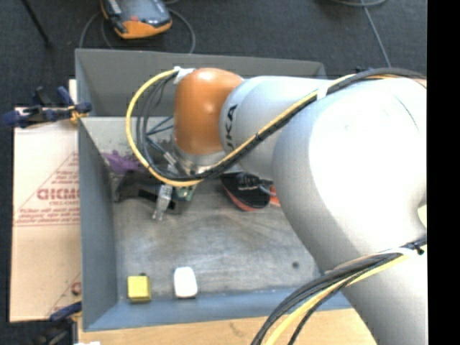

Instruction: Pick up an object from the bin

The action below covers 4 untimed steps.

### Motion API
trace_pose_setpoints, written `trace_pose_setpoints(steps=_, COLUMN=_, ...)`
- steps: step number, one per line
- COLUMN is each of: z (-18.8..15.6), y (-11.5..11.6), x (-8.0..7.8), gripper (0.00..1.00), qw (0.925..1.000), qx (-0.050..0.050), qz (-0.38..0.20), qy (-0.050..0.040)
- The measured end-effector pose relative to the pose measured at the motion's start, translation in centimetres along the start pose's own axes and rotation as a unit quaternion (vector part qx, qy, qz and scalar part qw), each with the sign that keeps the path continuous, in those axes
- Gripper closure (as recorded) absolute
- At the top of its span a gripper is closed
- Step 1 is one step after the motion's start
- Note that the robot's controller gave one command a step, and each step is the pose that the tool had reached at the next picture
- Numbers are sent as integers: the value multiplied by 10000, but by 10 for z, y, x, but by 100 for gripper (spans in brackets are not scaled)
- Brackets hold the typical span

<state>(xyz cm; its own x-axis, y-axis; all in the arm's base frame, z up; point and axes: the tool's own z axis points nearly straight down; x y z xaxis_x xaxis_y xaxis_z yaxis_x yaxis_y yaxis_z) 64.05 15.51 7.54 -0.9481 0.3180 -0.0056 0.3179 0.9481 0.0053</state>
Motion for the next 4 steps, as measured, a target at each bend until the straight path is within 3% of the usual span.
trace_pose_setpoints(steps=1, z=-9, y=-2, x=2, gripper=100, qw=10000, qx=32, qz=2, qy=48)
trace_pose_setpoints(steps=4, z=-48, y=-3, x=1, gripper=100, qw=10000, qx=39, qz=1, qy=50)
